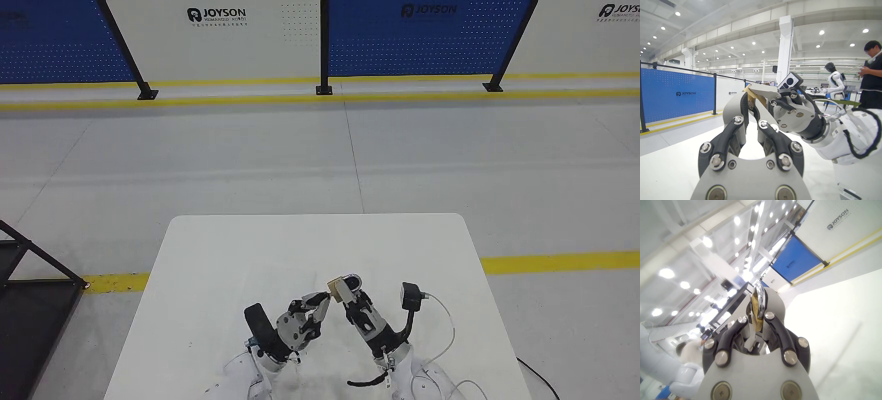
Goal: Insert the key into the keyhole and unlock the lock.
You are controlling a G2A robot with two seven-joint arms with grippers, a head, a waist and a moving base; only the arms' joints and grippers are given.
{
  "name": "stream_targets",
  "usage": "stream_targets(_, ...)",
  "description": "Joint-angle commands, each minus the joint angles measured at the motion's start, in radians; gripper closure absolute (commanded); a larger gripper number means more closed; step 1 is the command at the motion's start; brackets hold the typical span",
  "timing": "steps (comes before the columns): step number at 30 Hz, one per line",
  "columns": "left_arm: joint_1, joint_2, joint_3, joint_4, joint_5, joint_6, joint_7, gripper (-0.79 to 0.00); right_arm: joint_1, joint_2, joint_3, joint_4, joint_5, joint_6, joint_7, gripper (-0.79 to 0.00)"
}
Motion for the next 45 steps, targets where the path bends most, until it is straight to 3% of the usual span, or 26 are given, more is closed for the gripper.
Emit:
stream_targets(1, -0.001, 0.002, 0.002, 0.0, 0.017, 0.02, 0.007, 0.0, 0.0, 0.0, -0.001, 0.0, 0.0, 0.0, -0.001, 0.0)
stream_targets(10, -0.003, 0.008, 0.004, -0.005, 0.039, 0.076, 0.02, 0.0, 0.0, 0.003, -0.001, -0.002, -0.001, 0.002, -0.004, 0.0)
stream_targets(15, -0.003, 0.007, 0.016, -0.006, -0.047, 0.008, 0.018, 0.0, -0.001, 0.004, -0.001, -0.003, -0.001, 0.002, -0.005, 0.0)
stream_targets(17, -0.001, 0.008, 0.017, -0.006, -0.076, -0.021, 0.003, -0.166, -0.001, 0.005, -0.001, -0.003, -0.002, 0.002, -0.004, 0.0)
stream_targets(19, 0.002, 0.01, 0.016, -0.012, -0.104, -0.054, -0.012, -0.453, -0.001, 0.005, -0.001, -0.003, -0.002, 0.002, -0.005, 0.0)
stream_targets(20, 0.005, 0.011, 0.015, -0.015, -0.12, -0.075, -0.02, -0.517, -0.002, 0.005, 0.0, -0.004, -0.003, 0.003, -0.005, 0.0)
stream_targets(21, 0.011, 0.012, 0.016, -0.019, -0.148, -0.108, -0.031, -0.683, -0.002, 0.006, -0.001, -0.004, -0.004, 0.003, -0.006, 0.0)
stream_targets(22, 0.015, 0.014, 0.013, -0.024, -0.171, -0.135, -0.046, -0.773, -0.002, 0.006, 0.0, -0.004, -0.004, 0.002, -0.007, 0.0)
stream_targets(28, 0.048, 0.033, -0.027, -0.057, -0.332, -0.331, -0.174, -0.785, -0.004, 0.008, 0.001, -0.004, -0.005, -0.002, -0.009, 0.0)
stream_targets(32, 0.068, 0.051, -0.052, -0.05, -0.525, -0.546, -0.335, -0.785, -0.005, 0.01, 0.004, -0.006, -0.004, -0.009, -0.005, 0.0)
stream_targets(36, 0.078, 0.084, 0.004, -0.111, -0.852, -0.561, -0.575, -0.785, -0.005, 0.013, 0.006, -0.004, -0.015, -0.028, 0.005, 0.0)
stream_targets(38, 0.069, 0.109, -0.013, -0.144, -1.024, -0.561, -0.681, -0.785, -0.006, 0.014, 0.007, -0.004, -0.02, -0.033, 0.005, 0.0)
stream_targets(45, 0.068, 0.113, -0.021, -0.147, -1.045, -0.561, -0.69, -0.785, -0.006, 0.014, 0.006, -0.004, -0.02, -0.034, 0.005, 0.0)
